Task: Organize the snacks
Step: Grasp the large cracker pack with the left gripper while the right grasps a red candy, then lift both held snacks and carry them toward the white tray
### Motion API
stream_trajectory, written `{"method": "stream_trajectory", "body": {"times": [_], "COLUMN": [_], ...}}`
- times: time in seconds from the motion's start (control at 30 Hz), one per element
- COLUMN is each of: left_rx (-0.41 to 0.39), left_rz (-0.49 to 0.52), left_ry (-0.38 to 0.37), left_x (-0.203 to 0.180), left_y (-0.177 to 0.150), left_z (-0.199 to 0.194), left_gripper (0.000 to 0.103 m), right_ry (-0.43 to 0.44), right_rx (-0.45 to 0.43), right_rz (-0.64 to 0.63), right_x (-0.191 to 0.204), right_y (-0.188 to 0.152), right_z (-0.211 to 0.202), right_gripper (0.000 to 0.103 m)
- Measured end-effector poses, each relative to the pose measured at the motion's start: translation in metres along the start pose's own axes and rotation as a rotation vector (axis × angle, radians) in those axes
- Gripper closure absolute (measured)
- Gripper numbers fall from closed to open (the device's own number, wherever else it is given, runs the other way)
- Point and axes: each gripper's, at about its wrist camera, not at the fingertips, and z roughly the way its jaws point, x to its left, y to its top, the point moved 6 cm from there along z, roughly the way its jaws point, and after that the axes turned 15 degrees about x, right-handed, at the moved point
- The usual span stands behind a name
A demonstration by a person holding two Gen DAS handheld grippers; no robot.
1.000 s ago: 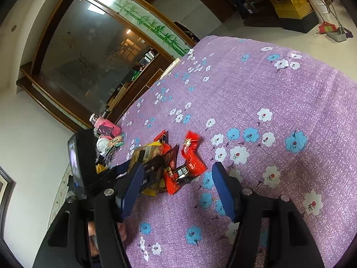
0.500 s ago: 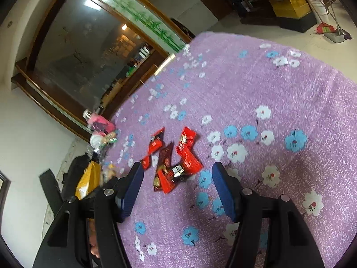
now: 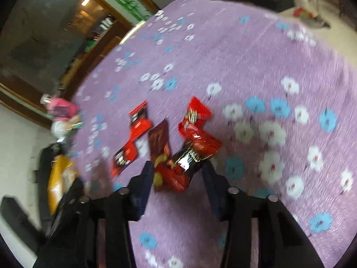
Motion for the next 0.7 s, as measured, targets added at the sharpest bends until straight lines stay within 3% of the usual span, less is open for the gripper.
{"method": "stream_trajectory", "body": {"times": [0.1, 0.17, 0.27, 0.3, 0.43, 0.5, 0.57, 0.7], "left_rx": [0.002, 0.004, 0.001, -0.001, -0.010, -0.013, -0.018, -0.027], "left_rz": [-0.005, -0.006, -0.004, -0.004, -0.013, -0.019, -0.018, -0.005], "left_ry": [-0.002, -0.004, 0.000, 0.002, -0.002, -0.009, -0.014, -0.022], "left_x": [0.001, 0.001, 0.000, 0.000, 0.001, 0.001, 0.001, -0.003], "left_y": [0.000, -0.001, -0.001, -0.001, 0.000, 0.000, 0.000, 0.000], "left_z": [0.000, 0.000, 0.000, 0.000, -0.001, -0.002, -0.003, -0.004], "left_gripper": [0.031, 0.031, 0.031, 0.031, 0.031, 0.031, 0.031, 0.031], "right_ry": [-0.118, -0.239, -0.285, -0.272, -0.063, -0.040, -0.050, 0.008], "right_rx": [-0.025, -0.048, -0.084, -0.109, -0.189, -0.319, -0.381, -0.332], "right_rz": [-0.068, -0.178, -0.250, -0.259, -0.252, -0.311, -0.358, -0.460], "right_x": [0.008, 0.016, 0.016, 0.014, 0.008, 0.023, 0.034, 0.061], "right_y": [0.010, 0.014, 0.008, 0.005, 0.000, 0.001, -0.006, -0.016], "right_z": [0.005, 0.009, 0.012, 0.011, -0.004, -0.029, -0.039, -0.028], "right_gripper": [0.072, 0.077, 0.079, 0.079, 0.080, 0.080, 0.079, 0.080]}}
